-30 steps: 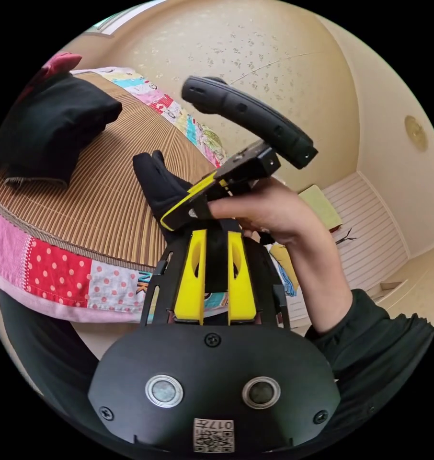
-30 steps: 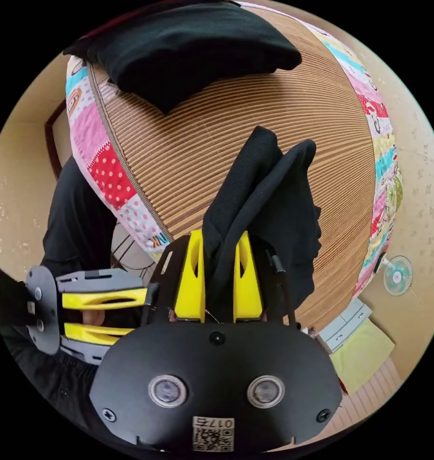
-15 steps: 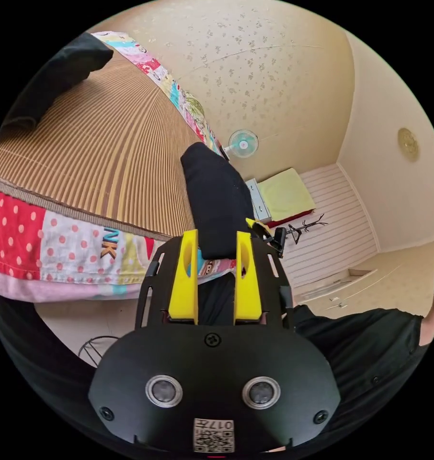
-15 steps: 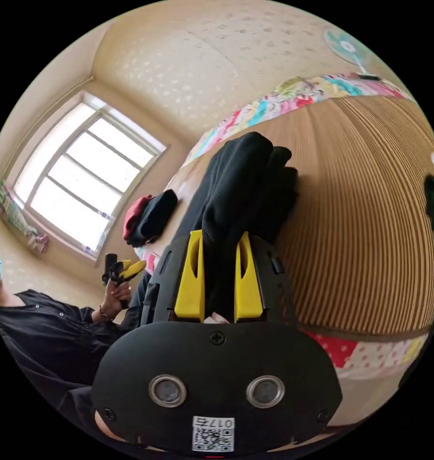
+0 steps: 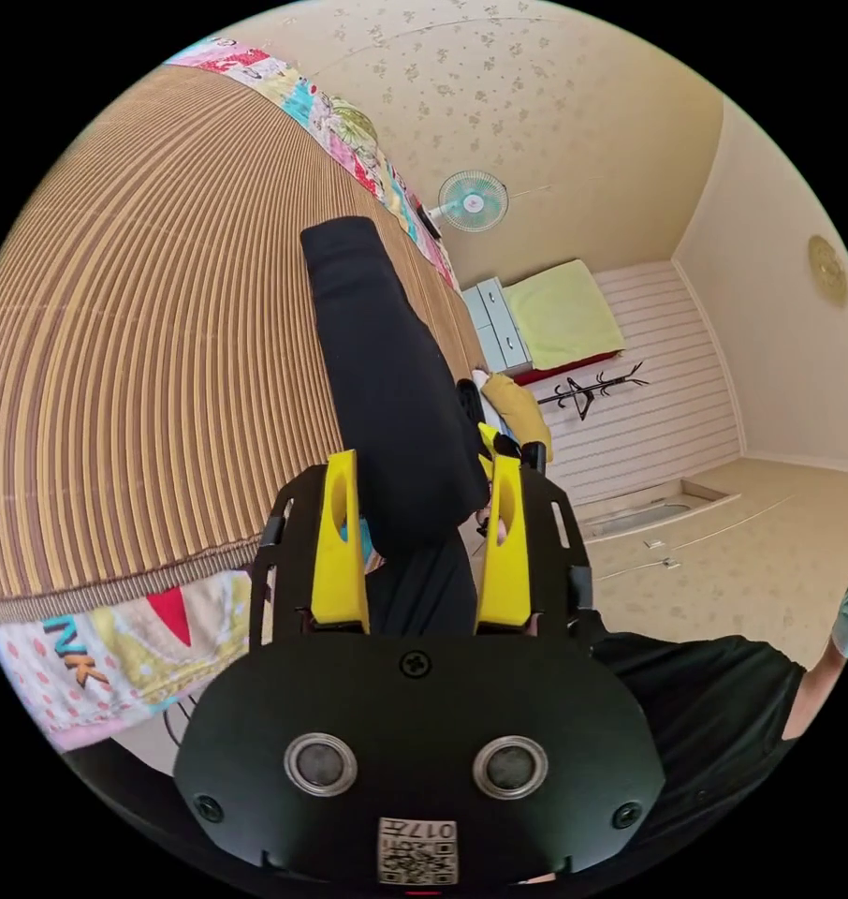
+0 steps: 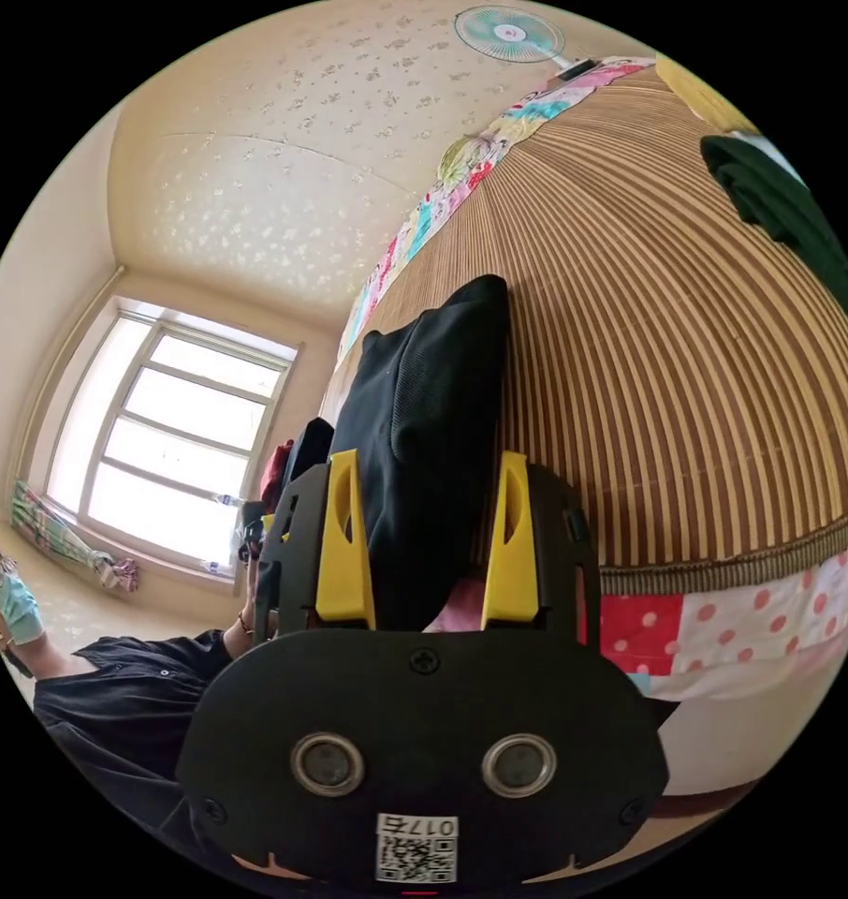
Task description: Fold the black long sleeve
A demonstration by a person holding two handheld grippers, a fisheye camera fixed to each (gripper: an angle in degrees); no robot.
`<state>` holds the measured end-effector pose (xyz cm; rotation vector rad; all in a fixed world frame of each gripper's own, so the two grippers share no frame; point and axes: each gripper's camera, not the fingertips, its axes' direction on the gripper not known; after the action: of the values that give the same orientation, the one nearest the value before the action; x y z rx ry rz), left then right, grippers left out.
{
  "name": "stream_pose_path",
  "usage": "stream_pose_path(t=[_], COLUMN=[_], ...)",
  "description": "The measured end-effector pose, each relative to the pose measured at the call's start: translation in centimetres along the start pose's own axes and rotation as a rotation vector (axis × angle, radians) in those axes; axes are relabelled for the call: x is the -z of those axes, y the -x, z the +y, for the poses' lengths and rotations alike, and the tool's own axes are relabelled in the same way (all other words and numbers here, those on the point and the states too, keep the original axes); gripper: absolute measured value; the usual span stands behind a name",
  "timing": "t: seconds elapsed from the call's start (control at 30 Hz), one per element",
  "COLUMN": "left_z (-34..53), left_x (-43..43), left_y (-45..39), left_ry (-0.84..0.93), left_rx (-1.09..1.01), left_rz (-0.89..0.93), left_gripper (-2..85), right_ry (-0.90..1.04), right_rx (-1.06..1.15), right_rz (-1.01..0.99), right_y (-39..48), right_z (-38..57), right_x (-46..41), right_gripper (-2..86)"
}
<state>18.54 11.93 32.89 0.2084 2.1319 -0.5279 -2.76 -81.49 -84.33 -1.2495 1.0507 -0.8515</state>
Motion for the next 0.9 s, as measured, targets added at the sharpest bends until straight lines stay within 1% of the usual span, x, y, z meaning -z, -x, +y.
stream_pose_path(t=[0.07, 0.1, 0.13, 0.17, 0.27, 0.37, 0.4, 0.47, 0.5, 0.53, 0.57, 0.63, 0.67, 0.73, 0.77, 0.8, 0.87, 0.9], left_z=[-1.2, -2.0, -2.6, -2.8, -3.1, -2.8, -2.7, -2.6, -2.4, -2.3, -2.2, -1.6, -1.4, 0.0, 0.5, 1.6, 3.6, 5.2], left_x=[-1.8, -3.2, -4.8, -5.4, -4.7, -0.6, 1.7, 5.8, 9.1, 12.6, 14.6, 22.6, 24.7, 32.5, 34.4, 37.8, 41.8, 43.8], left_y=[0.4, 0.8, 1.3, 1.5, 2.4, 1.1, 0.4, -0.7, -1.3, -1.9, -2.2, -3.3, -3.4, -4.2, -4.4, -4.6, -4.1, -3.3], left_ry=[0.049, 0.109, 0.179, 0.199, 0.195, 0.114, 0.078, 0.011, -0.043, -0.101, -0.131, -0.244, -0.269, -0.39, -0.424, -0.49, -0.557, -0.591], left_rx=[0.0, 0.004, 0.0, 0.009, 0.09, 0.038, 0.015, -0.017, -0.029, -0.037, -0.043, -0.061, -0.059, -0.061, -0.062, -0.044, 0.048, 0.144], left_rz=[-0.039, -0.062, -0.039, -0.028, -0.005, -0.04, -0.064, -0.1, -0.131, -0.163, -0.178, -0.22, -0.229, -0.292, -0.319, -0.388, -0.519, -0.615], left_gripper=[18.8, 18.3, 17.5, 16.9, 13.7, 11.7, 11.5, 11.4, 11.4, 11.4, 11.4, 11.9, 12.0, 13.0, 13.4, 14.0, 14.9, 15.6], right_ry=[0.065, 0.083, 0.122, 0.149, 0.2, 0.205, 0.213, 0.239, 0.243, 0.243, 0.236, 0.216, 0.206, 0.19, 0.189, 0.189, 0.214, 0.239], right_rx=[0.01, 0.018, 0.033, 0.046, 0.064, 0.152, 0.176, 0.303, 0.336, 0.399, 0.457, 0.521, 0.545, 0.539, 0.501, 0.477, 0.378, 0.361], right_rz=[-0.024, -0.015, 0.023, 0.061, 0.022, -0.055, -0.057, -0.038, -0.037, -0.041, -0.052, -0.094, -0.126, -0.169, -0.204, -0.218, -0.221, -0.209], right_y=[-0.3, -0.2, 0.3, 0.8, 1.8, 5.1, 6.2, 11.8, 13.4, 16.8, 20.3, 25.4, 28.6, 32.8, 35.0, 35.9, 38.2, 38.4], right_z=[-0.8, -1.0, -1.3, -1.4, -1.8, -1.8, -1.8, -2.2, -2.3, -2.6, -2.8, -3.0, -3.0, -2.9, -2.7, -2.6, -1.5, -1.1], right_x=[-1.4, -1.9, -3.0, -4.0, -5.3, -7.2, -7.9, -11.9, -13.0, -15.2, -17.4, -20.8, -23.1, -26.8, -29.7, -31.1, -37.2, -38.8], right_gripper=[17.7, 17.3, 16.2, 14.8, 12.3, 11.1, 11.0, 10.7, 10.6, 10.5, 10.5, 10.5, 10.6, 10.9, 11.2, 11.3, 12.0, 12.2])
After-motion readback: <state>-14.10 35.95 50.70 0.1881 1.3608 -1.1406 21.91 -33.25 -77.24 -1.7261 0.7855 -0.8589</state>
